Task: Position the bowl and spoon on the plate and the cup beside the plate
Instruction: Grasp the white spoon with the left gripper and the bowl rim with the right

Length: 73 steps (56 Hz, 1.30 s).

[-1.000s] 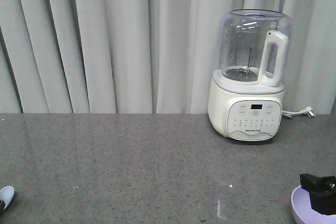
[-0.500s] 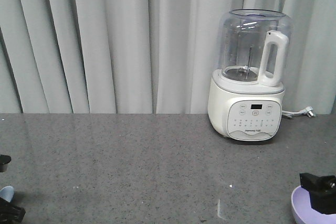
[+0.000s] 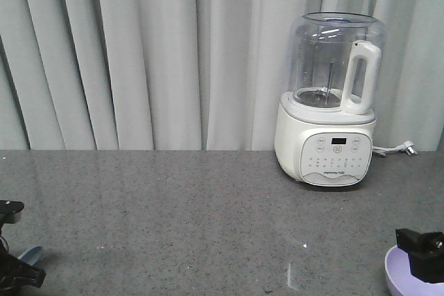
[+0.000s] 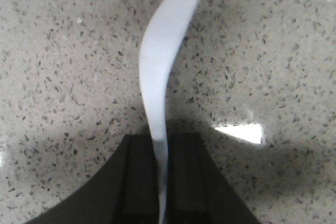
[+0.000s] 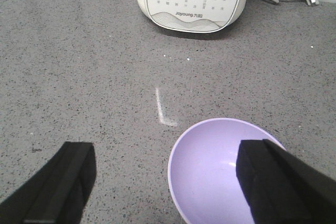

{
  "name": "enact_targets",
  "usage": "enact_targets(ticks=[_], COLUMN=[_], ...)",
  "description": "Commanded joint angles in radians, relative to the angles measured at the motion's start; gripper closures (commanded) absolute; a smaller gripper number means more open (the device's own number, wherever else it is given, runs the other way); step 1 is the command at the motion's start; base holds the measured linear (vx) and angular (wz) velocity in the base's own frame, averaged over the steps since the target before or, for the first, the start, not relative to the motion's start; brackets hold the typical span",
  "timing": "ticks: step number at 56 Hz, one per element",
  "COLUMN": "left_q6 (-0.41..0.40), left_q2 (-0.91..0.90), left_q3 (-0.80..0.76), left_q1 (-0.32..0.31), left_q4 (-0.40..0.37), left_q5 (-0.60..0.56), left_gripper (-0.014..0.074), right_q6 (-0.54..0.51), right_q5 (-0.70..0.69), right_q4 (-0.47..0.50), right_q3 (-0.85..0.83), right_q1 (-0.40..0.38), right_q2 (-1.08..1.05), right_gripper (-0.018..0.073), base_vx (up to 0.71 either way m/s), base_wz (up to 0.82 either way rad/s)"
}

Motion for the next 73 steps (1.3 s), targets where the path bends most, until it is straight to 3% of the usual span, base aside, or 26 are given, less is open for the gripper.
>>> enact_targets(ticks=[1,17,32,42,61,73], left_q6=[0.013,0.036,0.098,0.098,0.094,0.094], left_q2=[-0.006,-0.101,-0.339,-0.471,-0.593,-0.601], left_q3=[-0.010,-0.010,-0.010,-0.010,-0.010,-0.009], left_q1=[0.002,-0.004,-0.011,-0.011,-0.011,-0.011], left_q4=[-0.010,-0.065,-0.168,-0.186,-0.214,-0.215], left_q5=[0.035,0.013,-0.024,-0.024,0.012,0.017], left_gripper=[0.0605,0.0601,0.0596,0.0596,0.0596,0.0596], right_q6=[0.000,-0.014,0.016,0.017,-0.010,-0.061], right_q5=[-0.079,-0.035,0.268,0.358,0.363,0.339], right_q4=[-0.008,-0.012,-0.021,-0.006,0.055,0.122], right_q3=[-0.037,-0.045,-0.242,-0.335,-0.338,-0.338], right_q1=[0.002,0.001,-0.023,-0.117,-0.352,-0.378], right_q2=[-0.010,-0.013,0.030,0.118,0.282,0.409], right_gripper=[-0.0028,-0.0028,-0.0022,-0.0022,0.0003,0.0003], base_vx=[0.00,0.00,0.00,0.00,0.00,0.00], base_wz=[0.00,0.00,0.00,0.00,0.00,0.00])
